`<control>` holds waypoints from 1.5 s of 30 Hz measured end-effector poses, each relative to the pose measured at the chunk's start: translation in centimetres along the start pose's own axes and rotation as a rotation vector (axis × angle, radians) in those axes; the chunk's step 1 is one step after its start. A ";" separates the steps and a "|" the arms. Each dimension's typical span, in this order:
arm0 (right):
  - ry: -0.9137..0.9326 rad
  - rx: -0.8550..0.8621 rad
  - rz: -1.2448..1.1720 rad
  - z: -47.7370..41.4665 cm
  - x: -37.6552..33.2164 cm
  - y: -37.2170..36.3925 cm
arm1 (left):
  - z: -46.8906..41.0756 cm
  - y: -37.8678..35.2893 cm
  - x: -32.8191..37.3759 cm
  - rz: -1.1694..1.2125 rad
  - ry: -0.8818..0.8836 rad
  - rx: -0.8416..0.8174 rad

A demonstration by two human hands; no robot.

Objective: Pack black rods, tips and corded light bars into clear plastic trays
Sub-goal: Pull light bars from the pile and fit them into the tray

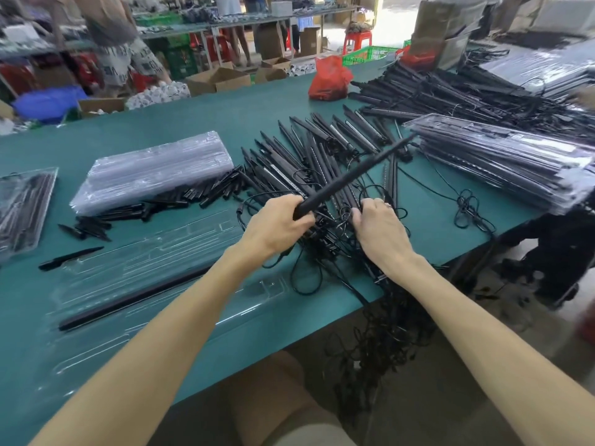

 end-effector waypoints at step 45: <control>0.000 0.037 -0.623 -1.0 1.4 4.2 | 1.1 3.7 0.5 1.576 0.321 -0.085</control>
Point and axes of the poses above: each hand's wrist, its own z-axis away from the middle knuckle, its own y-axis out of the back of the hand, x = y × z, the point moved 4 cm from there along -z, towards the middle knuckle, and after that the axes turned 8 degrees about -x, right-handed, at the moved point
